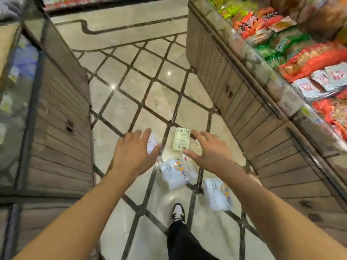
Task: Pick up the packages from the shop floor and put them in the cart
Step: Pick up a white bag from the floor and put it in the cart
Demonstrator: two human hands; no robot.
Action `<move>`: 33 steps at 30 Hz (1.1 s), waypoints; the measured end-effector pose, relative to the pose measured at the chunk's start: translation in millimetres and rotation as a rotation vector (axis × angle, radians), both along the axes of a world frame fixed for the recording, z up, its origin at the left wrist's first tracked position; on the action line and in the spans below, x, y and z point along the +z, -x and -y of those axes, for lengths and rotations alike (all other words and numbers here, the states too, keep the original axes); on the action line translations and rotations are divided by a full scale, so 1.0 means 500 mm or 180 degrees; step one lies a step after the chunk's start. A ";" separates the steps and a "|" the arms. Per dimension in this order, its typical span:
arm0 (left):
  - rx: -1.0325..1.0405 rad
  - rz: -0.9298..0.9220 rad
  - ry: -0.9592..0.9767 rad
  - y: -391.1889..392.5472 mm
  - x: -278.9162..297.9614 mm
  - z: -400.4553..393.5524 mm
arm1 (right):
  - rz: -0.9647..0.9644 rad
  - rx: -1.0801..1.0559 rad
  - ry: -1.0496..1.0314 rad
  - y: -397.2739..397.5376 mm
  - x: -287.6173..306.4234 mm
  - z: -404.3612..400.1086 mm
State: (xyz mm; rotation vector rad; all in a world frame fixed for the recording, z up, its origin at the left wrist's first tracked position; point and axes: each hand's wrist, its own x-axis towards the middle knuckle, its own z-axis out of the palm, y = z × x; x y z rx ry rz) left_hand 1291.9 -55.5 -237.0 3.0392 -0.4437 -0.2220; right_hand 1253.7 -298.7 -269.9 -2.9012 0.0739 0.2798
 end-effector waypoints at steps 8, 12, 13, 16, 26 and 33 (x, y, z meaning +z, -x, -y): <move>-0.0503 -0.0667 -0.0511 -0.130 -0.290 -0.005 | -0.0729 -0.0381 0.0009 -0.099 -0.233 -0.002; -0.0565 -0.0926 -0.0422 -0.177 -0.470 0.000 | -0.1033 -0.0771 -0.0175 -0.101 -0.410 -0.028; -0.0622 -0.1003 -0.0449 -0.188 -0.518 0.003 | -0.1093 -0.0964 -0.0256 -0.100 -0.463 -0.038; -0.0688 -0.1214 -0.0631 -0.216 -0.684 0.009 | -0.1212 -0.1477 -0.0597 -0.089 -0.632 -0.073; -0.1264 -0.1241 -0.0741 -0.284 -1.266 0.052 | -0.0964 -0.2577 -0.1199 -0.073 -1.224 -0.182; -0.1059 -0.1241 -0.0483 -0.353 -1.527 0.093 | -0.1189 -0.3842 -0.1621 -0.058 -1.468 -0.210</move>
